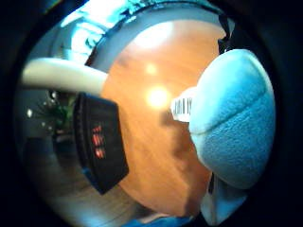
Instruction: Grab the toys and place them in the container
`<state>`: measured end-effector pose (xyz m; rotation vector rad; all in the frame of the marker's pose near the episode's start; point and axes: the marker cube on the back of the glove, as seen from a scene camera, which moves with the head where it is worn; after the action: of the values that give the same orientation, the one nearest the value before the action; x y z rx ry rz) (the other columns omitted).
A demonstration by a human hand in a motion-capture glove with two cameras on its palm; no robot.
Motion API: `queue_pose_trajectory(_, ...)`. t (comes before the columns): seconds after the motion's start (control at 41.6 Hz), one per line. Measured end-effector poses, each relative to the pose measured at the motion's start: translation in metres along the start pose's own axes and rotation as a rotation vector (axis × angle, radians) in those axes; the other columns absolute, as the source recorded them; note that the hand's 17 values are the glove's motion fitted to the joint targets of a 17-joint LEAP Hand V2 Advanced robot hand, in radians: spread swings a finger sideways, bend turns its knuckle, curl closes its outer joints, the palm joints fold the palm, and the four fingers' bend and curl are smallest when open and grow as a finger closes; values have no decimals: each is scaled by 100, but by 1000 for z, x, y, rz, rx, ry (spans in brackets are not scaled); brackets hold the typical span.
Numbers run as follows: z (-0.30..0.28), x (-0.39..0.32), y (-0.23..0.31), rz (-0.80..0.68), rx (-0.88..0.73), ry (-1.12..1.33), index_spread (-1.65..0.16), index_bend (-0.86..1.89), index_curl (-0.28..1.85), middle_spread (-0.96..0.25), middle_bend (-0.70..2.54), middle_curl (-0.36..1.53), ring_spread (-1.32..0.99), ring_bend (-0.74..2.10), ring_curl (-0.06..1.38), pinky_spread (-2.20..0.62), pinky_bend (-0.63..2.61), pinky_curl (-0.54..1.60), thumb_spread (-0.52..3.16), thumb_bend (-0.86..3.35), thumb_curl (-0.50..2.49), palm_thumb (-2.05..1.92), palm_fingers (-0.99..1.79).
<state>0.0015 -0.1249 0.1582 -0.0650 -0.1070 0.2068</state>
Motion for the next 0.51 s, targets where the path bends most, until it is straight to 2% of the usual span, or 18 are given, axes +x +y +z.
queue_pose_trajectory(0.144, -52, 1, 7, -41, 41, -42, -33, 31, 26, -38, 54, 48, -43, 115, 55, -42, 117, 42, 66, 28, 81, 77, 93)
queue_pose_trajectory(0.289, -90, 1, 25, -253, 84, 75, -34, 28, 27, -41, 52, 50, -44, 114, 55, -42, 117, 43, 65, 28, 85, 76, 93)
queue_pose_trajectory(0.409, -132, -26, 36, -161, 131, 61, -35, 26, 29, -43, 50, 53, -45, 114, 55, -42, 117, 43, 64, 28, 88, 75, 92)
queue_pose_trajectory(0.505, -167, -54, 46, -165, 168, 70, -36, 24, 30, -45, 49, 55, -45, 114, 55, -42, 117, 44, 64, 28, 91, 74, 92)
